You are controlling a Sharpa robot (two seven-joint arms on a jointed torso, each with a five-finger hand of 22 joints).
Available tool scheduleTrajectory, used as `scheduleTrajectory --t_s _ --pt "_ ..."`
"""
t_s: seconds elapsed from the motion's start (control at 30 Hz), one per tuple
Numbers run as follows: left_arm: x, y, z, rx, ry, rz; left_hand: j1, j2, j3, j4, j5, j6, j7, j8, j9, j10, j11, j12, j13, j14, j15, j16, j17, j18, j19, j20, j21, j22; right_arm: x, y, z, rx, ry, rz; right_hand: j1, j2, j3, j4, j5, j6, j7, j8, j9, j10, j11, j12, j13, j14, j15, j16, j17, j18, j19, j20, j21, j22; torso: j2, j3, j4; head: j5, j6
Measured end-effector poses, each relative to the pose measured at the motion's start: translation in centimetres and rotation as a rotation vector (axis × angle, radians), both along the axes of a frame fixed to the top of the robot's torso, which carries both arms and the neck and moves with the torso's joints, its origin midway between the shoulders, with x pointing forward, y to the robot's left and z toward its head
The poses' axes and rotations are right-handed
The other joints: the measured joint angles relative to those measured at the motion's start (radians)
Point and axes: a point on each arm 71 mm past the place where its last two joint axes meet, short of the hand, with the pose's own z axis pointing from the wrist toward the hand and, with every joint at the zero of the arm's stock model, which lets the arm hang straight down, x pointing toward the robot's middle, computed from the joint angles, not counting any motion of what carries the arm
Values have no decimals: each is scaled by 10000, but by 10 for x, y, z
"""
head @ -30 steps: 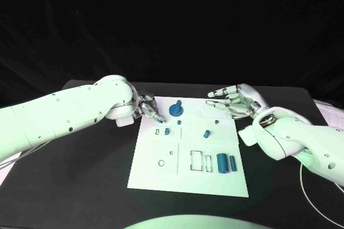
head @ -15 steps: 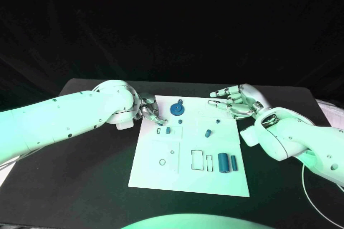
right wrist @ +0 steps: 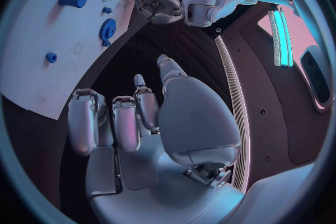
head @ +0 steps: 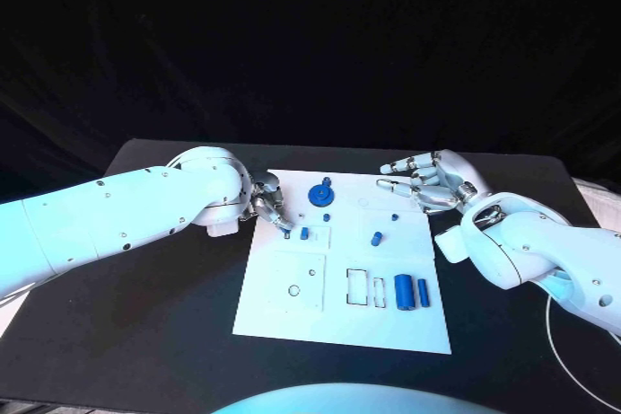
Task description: Assemble the parts on the task board
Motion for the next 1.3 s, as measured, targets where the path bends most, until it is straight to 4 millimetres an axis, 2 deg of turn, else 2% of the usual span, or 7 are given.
scheduleTrajectory --t_s 0.53,1.3 --pt "-3 0 -6 292 355 -5 -9 -7 69 -13 -29 -1 2 29 -18 -1 1 0 -2 0 0 0 -2 0 0 0 -1 0 0 0 0 2 -3 21 0 0 0 0 0 0 0 0 -1 0 0 0 2 0 0 0 -1 0 0 0 0 0 -7 2 -2 35 -12" --pt "-3 -1 -6 371 434 -6 4 8 160 62 -87 38 35 2 -15 89 -16 62 60 0 1 0 -4 1 0 1 -1 -1 -1 1 0 4 0 56 0 0 0 -1 0 0 0 0 5 0 0 0 4 0 0 0 5 0 0 0 0 0 4 4 -12 16 -14"
